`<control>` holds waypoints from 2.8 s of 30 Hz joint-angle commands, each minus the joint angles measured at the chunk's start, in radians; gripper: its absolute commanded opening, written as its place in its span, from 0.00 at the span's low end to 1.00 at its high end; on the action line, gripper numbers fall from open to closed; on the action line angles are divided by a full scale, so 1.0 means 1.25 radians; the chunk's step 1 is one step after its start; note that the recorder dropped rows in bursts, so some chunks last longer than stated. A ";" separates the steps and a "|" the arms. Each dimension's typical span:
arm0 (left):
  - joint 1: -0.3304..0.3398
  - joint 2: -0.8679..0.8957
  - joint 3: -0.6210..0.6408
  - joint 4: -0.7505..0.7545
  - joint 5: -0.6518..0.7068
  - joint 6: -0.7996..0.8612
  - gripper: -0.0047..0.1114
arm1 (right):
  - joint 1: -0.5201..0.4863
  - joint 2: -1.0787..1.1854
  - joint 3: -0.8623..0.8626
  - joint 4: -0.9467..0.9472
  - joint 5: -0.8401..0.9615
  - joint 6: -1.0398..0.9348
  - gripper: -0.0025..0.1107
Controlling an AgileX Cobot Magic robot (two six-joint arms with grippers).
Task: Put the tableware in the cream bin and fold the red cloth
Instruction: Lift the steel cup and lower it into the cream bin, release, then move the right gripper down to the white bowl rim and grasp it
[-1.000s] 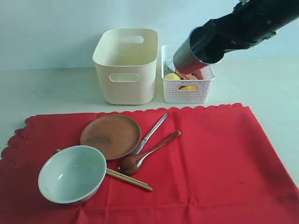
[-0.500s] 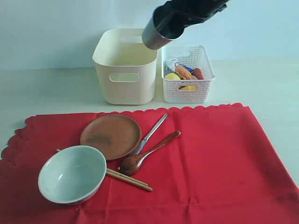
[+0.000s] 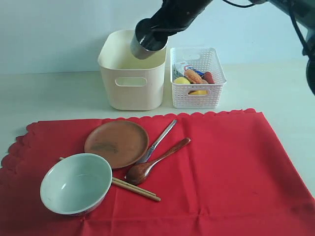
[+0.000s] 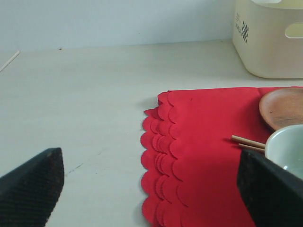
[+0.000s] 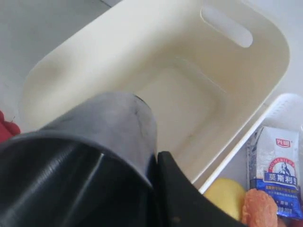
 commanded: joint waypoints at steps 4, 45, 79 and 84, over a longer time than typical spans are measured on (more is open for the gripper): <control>0.002 -0.004 0.003 0.002 -0.009 0.001 0.85 | 0.001 0.070 -0.073 -0.006 -0.035 -0.008 0.02; 0.002 -0.004 0.003 0.002 -0.009 0.001 0.85 | 0.001 0.082 -0.082 -0.020 -0.054 -0.124 0.43; 0.002 -0.004 0.003 0.002 -0.009 0.001 0.85 | 0.158 -0.130 0.198 0.159 0.188 -0.080 0.43; 0.002 -0.004 0.003 0.002 -0.009 0.001 0.85 | 0.222 -0.134 0.322 0.117 0.171 -0.086 0.43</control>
